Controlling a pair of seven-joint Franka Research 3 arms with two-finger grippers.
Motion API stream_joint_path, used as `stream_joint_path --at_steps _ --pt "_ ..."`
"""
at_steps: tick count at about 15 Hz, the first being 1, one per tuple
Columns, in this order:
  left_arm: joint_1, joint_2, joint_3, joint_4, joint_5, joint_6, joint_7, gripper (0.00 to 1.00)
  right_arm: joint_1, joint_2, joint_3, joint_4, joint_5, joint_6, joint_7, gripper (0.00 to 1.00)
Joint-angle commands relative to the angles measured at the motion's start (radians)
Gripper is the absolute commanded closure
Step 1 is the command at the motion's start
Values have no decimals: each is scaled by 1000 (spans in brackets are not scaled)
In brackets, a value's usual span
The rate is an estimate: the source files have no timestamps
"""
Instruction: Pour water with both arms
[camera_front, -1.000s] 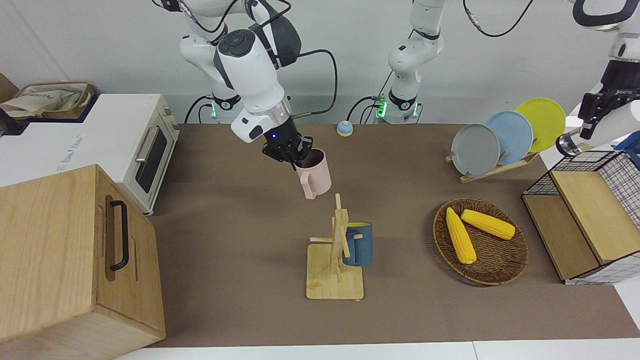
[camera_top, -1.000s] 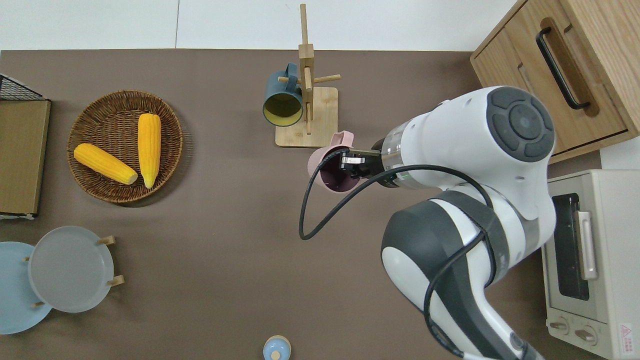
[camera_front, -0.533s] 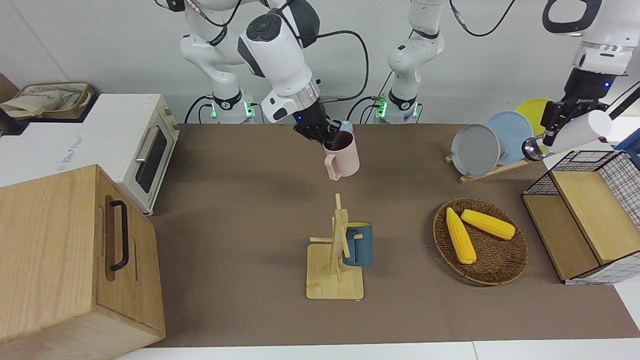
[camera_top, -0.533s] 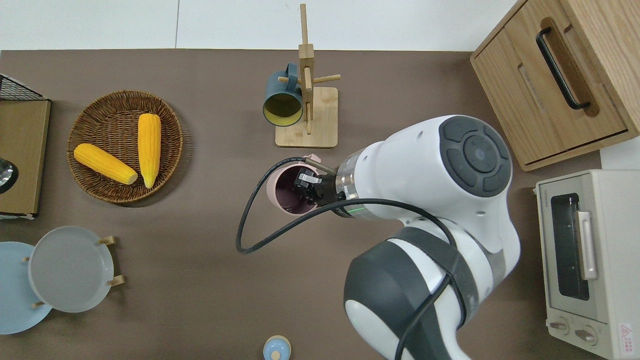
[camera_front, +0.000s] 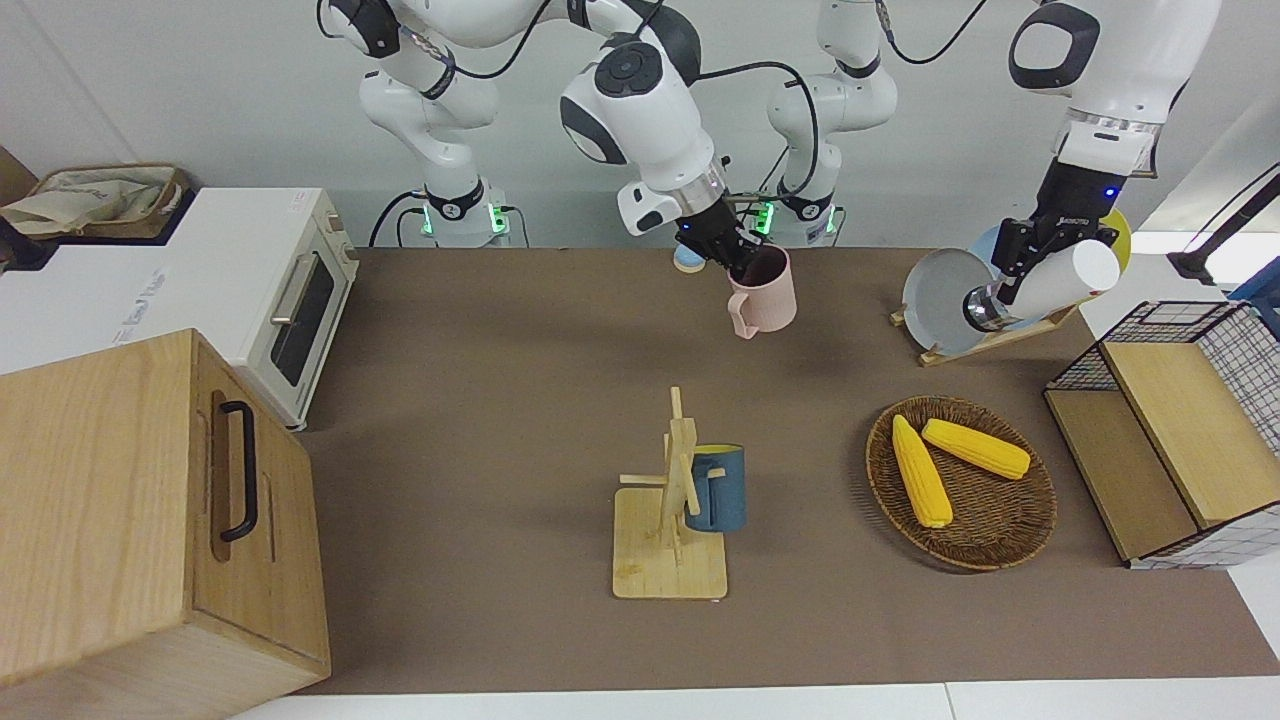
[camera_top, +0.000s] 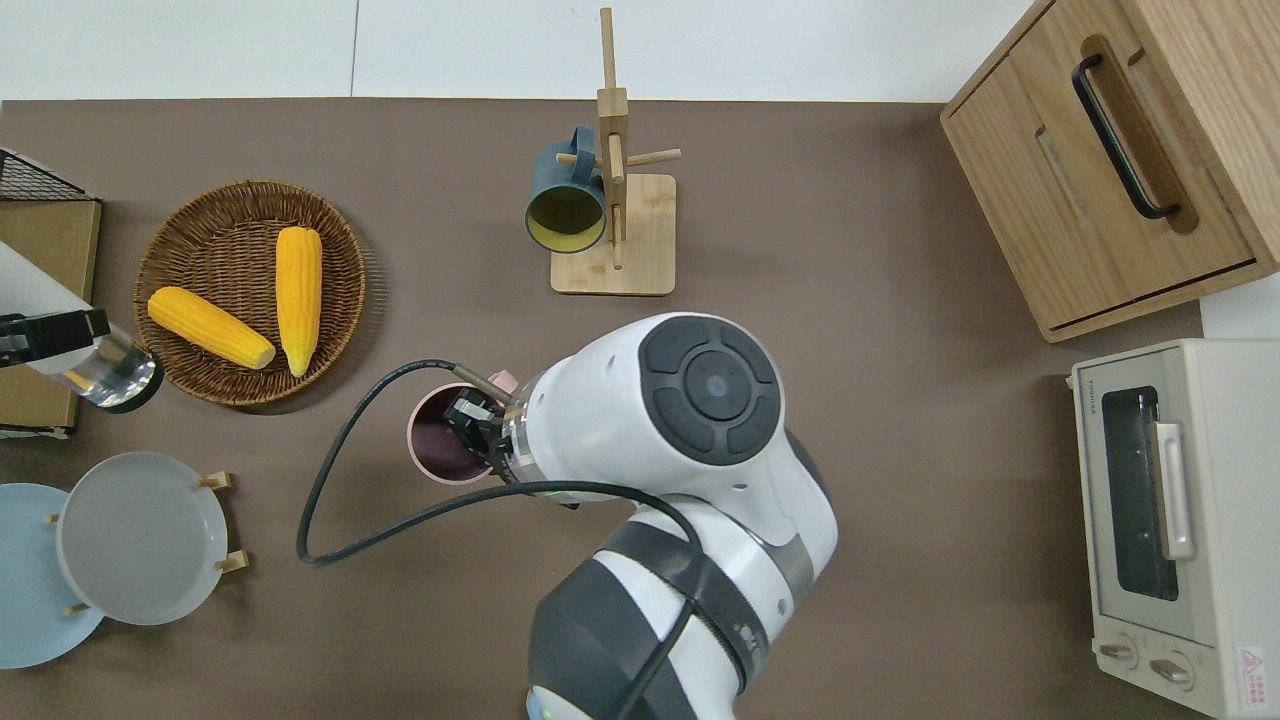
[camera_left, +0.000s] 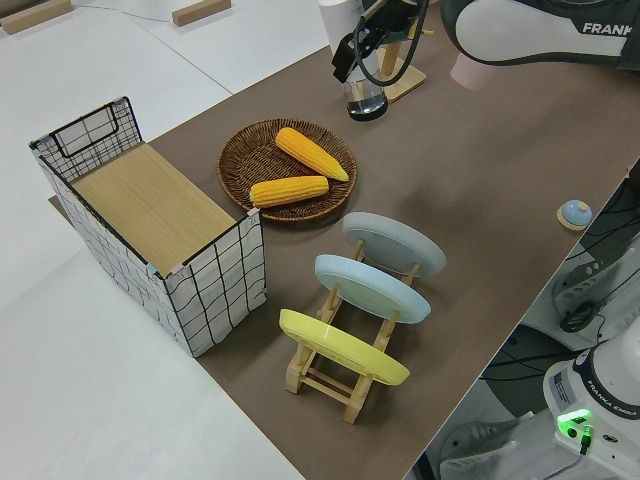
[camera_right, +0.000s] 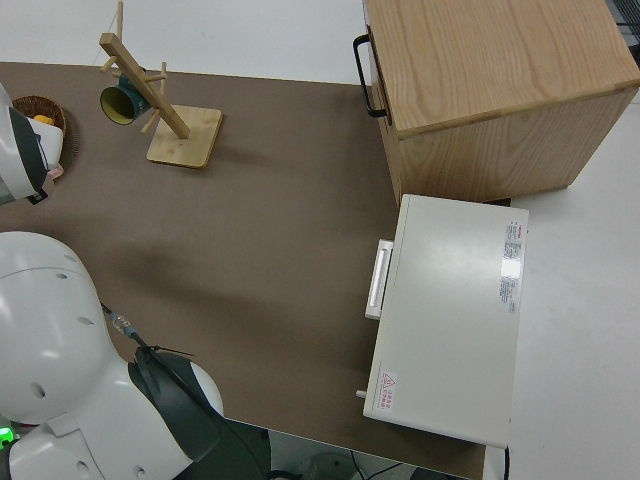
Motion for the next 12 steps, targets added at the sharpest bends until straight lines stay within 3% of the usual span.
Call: stream_joint_path --at_steps 1,4,7,9,12 --pt "-165 -94 134 -111 34 53 -36 1000 73 140 24 85 -138 17 161 1000" --pt "-173 -128 133 -173 85 59 -49 1000 142 232 26 91 -289 76 304 1000" --pt "-172 -149 130 -214 105 68 -46 1000 192 309 24 165 -356 95 387 1000" --pt "-172 -153 112 -224 108 68 -46 1000 208 343 27 182 -401 95 416 1000" --pt "-172 -154 110 -231 108 68 -48 1000 262 426 34 254 -515 95 507 1000"
